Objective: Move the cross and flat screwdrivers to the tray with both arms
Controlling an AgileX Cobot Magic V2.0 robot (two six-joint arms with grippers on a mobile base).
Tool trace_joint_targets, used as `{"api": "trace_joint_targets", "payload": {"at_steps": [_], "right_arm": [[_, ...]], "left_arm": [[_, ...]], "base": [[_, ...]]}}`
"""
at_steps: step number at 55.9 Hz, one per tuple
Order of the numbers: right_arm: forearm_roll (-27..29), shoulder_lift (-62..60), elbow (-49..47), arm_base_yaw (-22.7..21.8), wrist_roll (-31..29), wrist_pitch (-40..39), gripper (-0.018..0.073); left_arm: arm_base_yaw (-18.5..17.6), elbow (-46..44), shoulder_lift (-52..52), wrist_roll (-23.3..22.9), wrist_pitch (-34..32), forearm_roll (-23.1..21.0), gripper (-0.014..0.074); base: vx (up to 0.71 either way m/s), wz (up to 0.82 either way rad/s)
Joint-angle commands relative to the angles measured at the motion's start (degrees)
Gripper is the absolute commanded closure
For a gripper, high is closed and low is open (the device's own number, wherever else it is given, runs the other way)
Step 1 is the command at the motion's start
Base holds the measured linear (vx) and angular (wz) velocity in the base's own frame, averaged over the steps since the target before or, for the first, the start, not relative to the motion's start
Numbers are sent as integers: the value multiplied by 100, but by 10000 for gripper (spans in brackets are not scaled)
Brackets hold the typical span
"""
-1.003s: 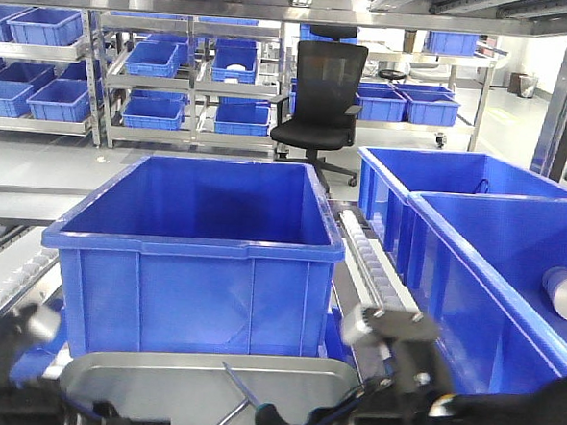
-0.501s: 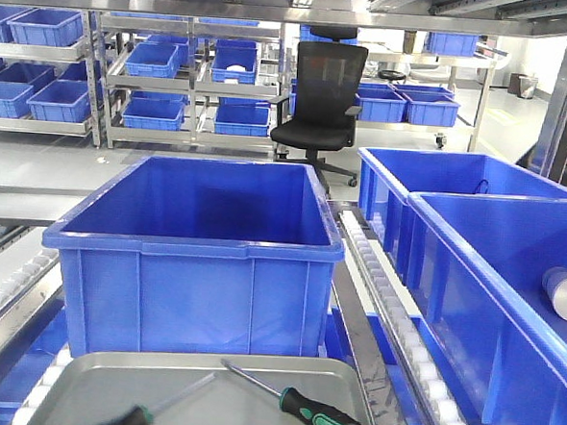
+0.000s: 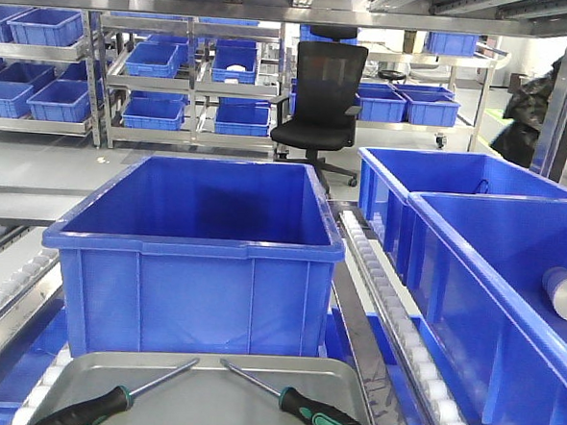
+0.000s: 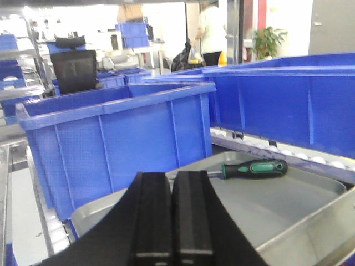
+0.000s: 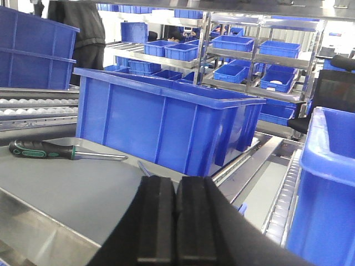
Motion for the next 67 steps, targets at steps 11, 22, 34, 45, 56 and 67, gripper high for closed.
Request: {"api": "trace_joint_targets", "payload": {"at_steps": [11,22,34,45,56,67], "right_arm": [[-77,55,-152,-14,12,-548,567],[-77,55,-152,-14,12,-548,567],[-77,55,-152,-14,12,-548,567],[-77,55,-152,-14,12,-548,567],[-77,55,-152,-14,12,-548,567],[-77,55,-152,-14,12,-548,567]], "left_arm": [[-9,-120,53,-52,-462,-143,594],[-9,-120,53,-52,-462,-143,594],[310,540,-117,-218,-616,920,594],[1076,1969,-881,-2387,-1450,2774,594],[1354,2271,-991,-3020,-1520,3242,594],[1354,2271,-985,-3020,-1482,3204,594]], "base": [[0,0],[0,0],[0,0],[0,2],[0,0],[0,0]]}}
